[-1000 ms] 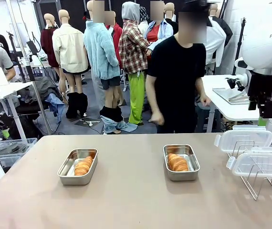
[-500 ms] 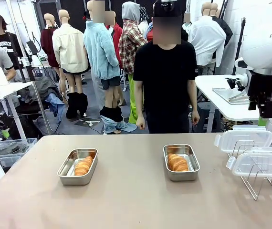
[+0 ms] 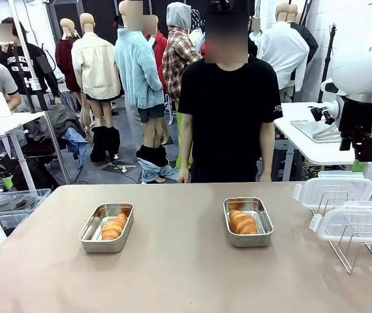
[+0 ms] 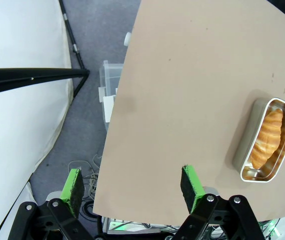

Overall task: Place the bread in airtight containers.
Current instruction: Pick up one Airtight Container lid and hand it to the human.

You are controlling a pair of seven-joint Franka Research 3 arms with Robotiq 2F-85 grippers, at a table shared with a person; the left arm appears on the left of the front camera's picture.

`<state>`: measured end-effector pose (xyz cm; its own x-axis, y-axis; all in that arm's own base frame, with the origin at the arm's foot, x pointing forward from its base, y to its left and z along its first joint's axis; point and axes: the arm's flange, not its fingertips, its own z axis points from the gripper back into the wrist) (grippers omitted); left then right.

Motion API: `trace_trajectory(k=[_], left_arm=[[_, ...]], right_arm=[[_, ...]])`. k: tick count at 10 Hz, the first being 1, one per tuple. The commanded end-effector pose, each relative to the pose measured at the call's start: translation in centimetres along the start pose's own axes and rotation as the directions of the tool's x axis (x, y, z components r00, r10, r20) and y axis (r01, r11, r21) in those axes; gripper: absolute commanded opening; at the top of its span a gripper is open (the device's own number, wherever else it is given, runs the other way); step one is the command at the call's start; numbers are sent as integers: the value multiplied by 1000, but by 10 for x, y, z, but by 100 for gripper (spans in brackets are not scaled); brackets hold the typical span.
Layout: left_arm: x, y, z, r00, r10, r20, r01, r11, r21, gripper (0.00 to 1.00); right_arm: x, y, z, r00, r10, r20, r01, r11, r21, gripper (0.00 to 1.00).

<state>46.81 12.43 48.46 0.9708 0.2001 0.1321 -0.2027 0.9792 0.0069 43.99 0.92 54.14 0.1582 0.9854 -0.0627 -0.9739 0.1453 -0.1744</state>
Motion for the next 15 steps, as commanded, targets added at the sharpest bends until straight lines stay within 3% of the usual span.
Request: trace_trajectory(k=[1,15], left_arm=[[0,1,0,1000,2,0,-2,1000,0,100],[0,1,0,1000,2,0,-2,1000,0,100]], right_arm=[[1,-1,-1,1000,-10,3,10,1000,-9,100],[1,11,0,1000,-10,-9,10,1000,19,100]])
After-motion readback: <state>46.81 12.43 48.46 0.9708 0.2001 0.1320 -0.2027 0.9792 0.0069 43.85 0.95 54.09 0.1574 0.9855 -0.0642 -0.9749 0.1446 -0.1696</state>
